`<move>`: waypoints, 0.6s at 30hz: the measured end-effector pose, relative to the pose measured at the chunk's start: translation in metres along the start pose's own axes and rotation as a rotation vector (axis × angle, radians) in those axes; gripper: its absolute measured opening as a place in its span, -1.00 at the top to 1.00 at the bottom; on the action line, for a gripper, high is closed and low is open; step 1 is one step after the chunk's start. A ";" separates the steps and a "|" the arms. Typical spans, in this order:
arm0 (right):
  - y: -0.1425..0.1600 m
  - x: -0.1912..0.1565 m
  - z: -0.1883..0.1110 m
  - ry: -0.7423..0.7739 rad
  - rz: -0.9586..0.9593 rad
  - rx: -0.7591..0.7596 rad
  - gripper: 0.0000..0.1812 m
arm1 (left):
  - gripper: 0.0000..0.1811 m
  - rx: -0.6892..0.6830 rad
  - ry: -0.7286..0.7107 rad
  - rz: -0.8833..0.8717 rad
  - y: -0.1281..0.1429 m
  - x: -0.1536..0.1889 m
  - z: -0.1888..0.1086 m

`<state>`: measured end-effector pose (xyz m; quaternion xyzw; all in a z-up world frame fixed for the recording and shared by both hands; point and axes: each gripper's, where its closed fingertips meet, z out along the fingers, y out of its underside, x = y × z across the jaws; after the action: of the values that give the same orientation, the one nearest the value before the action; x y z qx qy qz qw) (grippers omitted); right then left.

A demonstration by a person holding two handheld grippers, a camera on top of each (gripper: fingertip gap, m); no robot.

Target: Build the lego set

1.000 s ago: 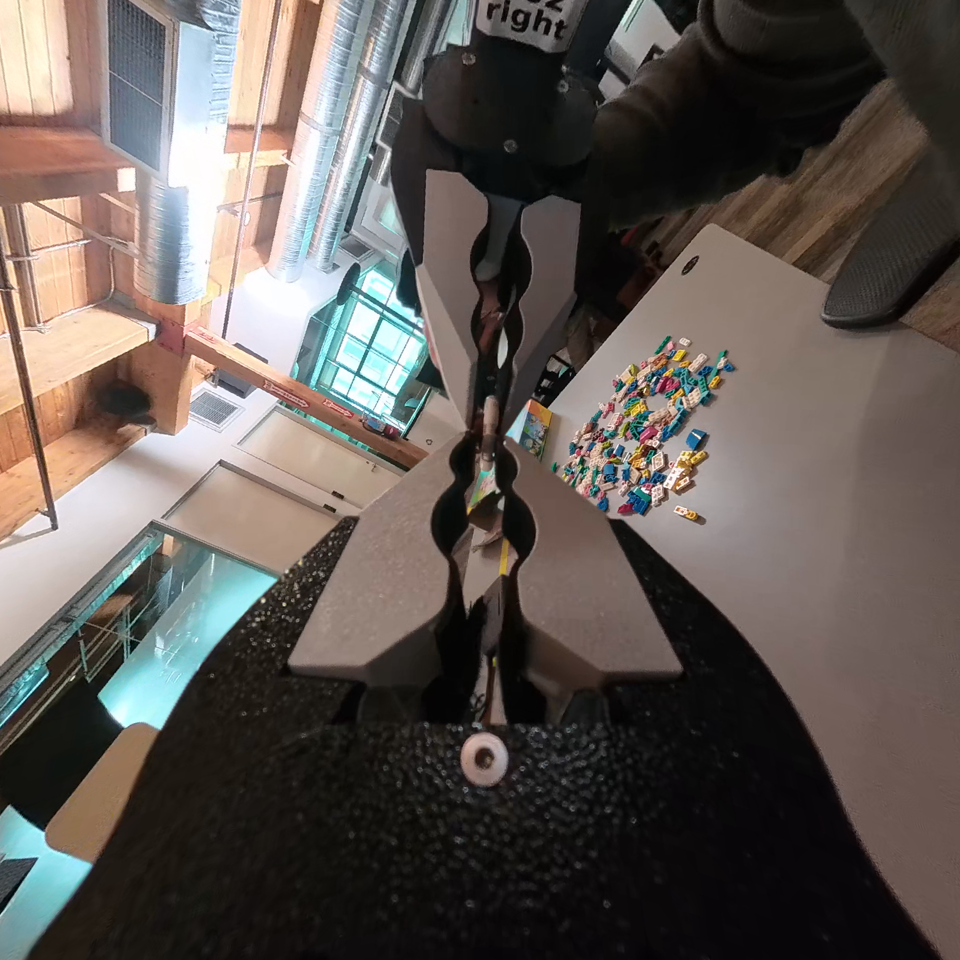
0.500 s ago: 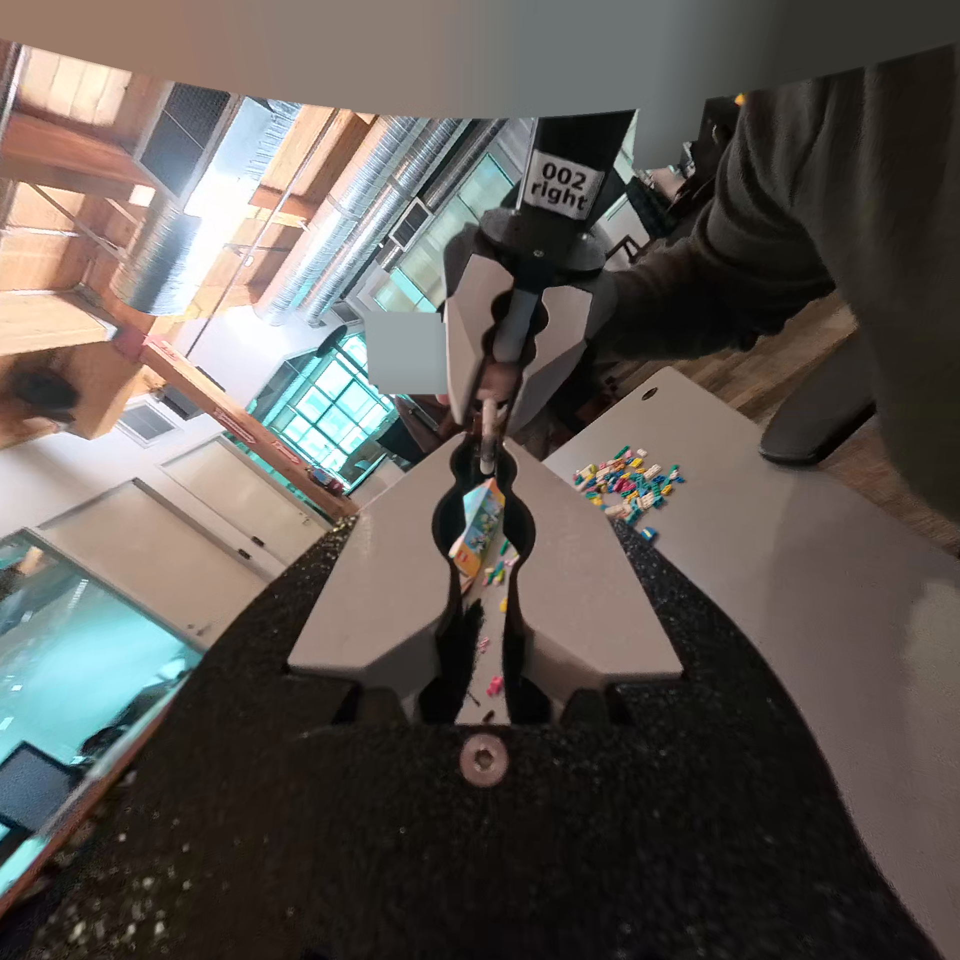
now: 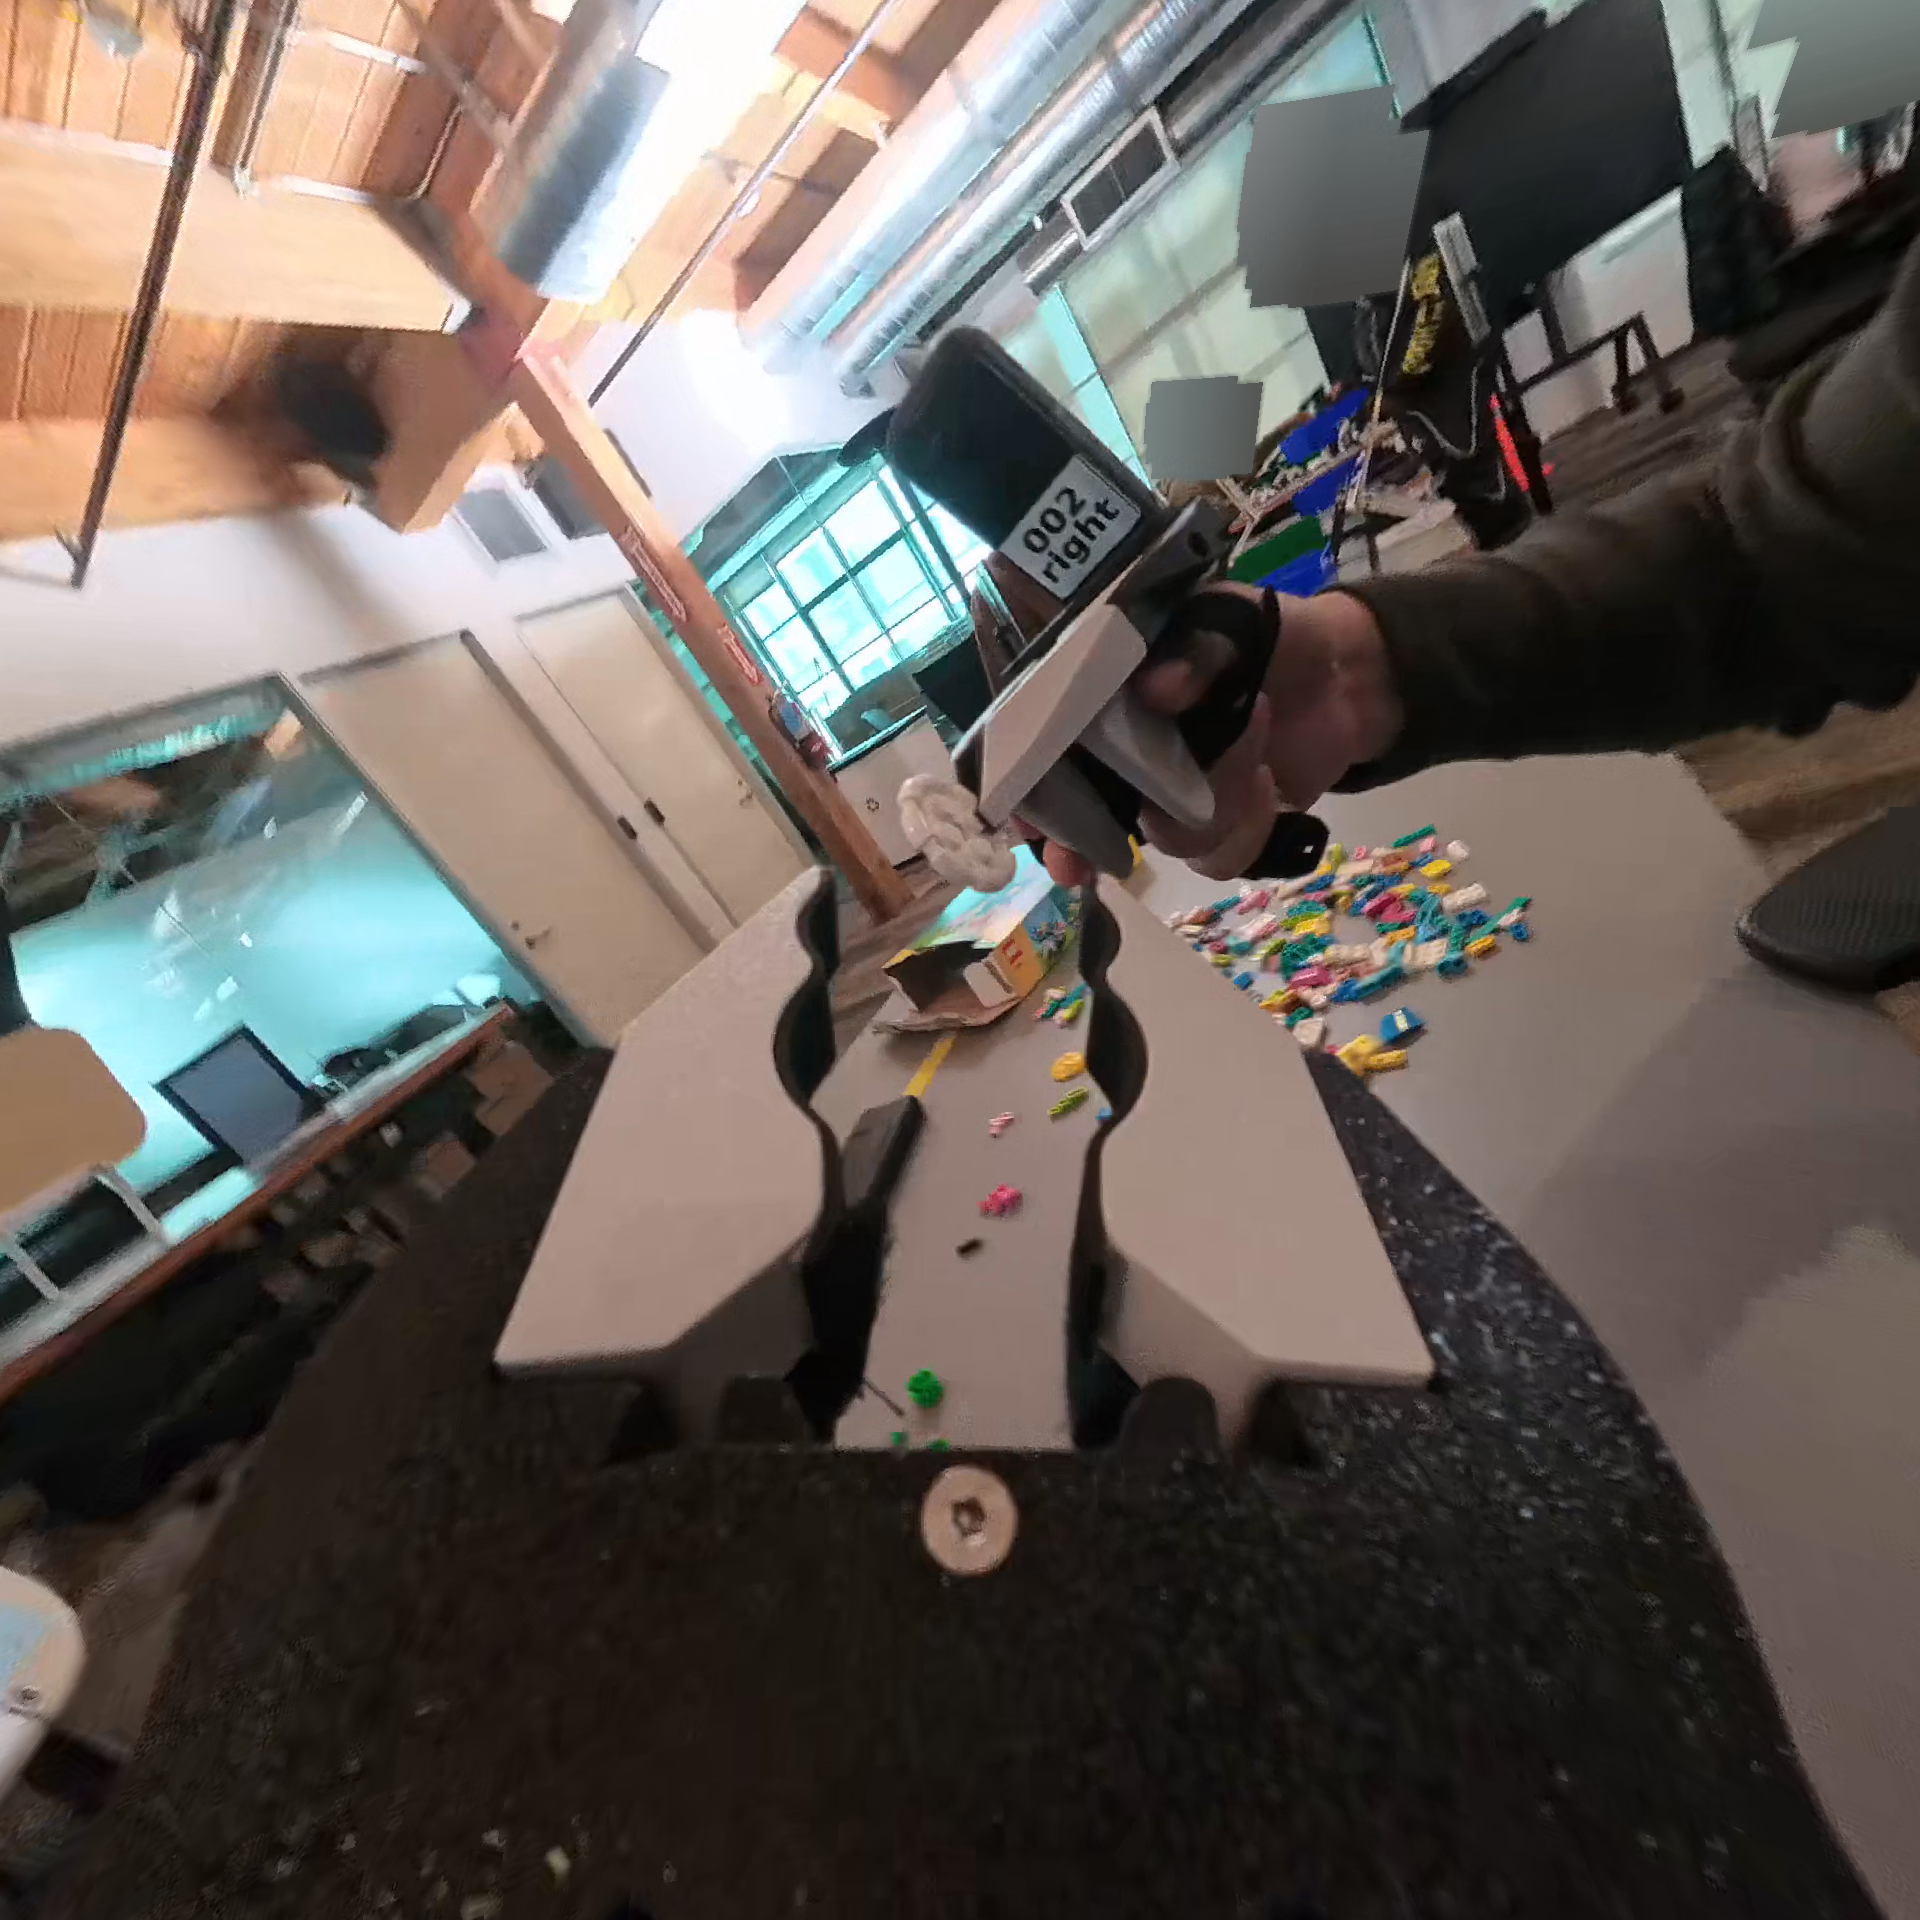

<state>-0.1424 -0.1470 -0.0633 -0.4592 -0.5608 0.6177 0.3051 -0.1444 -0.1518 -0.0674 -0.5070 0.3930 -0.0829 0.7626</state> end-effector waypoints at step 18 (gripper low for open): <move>0.000 -0.029 0.036 0.275 -1.321 -0.008 0.96 | 0.57 0.143 -0.696 0.184 -0.013 -0.012 -0.073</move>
<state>-0.1639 -0.1876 -0.0588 -0.0952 -0.6821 0.2353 0.6858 -0.1991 -0.2035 -0.0632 -0.4128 0.1472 0.1365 0.8884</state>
